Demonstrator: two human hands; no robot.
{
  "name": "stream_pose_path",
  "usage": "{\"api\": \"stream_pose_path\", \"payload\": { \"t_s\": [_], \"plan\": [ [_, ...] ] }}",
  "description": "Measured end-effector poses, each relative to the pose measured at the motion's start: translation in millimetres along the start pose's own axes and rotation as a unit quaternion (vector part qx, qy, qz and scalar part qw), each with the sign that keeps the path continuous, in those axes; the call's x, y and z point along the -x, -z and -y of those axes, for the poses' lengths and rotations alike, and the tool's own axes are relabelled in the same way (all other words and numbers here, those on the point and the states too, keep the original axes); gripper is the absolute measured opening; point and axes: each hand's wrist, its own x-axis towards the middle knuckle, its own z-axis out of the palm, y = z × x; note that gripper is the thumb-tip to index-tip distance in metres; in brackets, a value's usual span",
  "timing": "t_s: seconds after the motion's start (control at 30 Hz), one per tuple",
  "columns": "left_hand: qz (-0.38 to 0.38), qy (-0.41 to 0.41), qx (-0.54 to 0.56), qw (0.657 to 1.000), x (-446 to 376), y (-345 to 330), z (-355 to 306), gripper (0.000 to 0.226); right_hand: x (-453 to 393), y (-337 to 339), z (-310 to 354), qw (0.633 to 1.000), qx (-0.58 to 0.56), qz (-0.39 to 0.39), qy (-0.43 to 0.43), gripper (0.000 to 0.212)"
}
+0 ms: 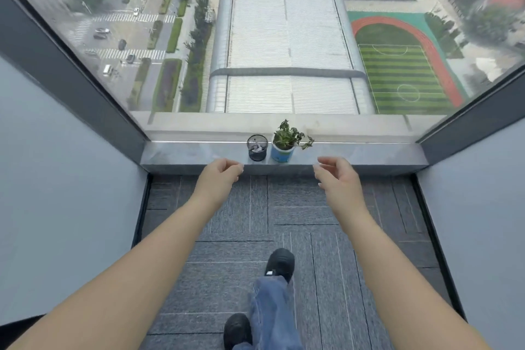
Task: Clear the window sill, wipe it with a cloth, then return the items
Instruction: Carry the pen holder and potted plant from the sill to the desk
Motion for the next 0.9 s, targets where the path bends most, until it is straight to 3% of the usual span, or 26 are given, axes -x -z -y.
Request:
{"api": "stream_pose_path", "payload": {
  "t_s": [0.3, 0.47, 0.63, 0.9],
  "plan": [
    [-0.012, 0.037, -0.021, 0.999, -183, -58, 86, 0.006, -175, -49, -118, 0.998, 0.004, 0.019, -0.060, 0.016],
    [-0.014, 0.015, -0.030, 0.999, -277, -95, 177, 0.036, -254, -90, -226, 0.998, 0.028, 0.008, -0.056, 0.035],
    [-0.024, -0.031, -0.038, 0.998, -373, -128, 271, 0.076, -339, -132, -326, 0.999, 0.015, -0.024, -0.028, 0.072],
    [-0.003, -0.091, 0.033, 0.995, -477, -154, 327, 0.105, -439, -160, -390, 0.997, -0.022, -0.048, 0.049, 0.112]
  ]
}}
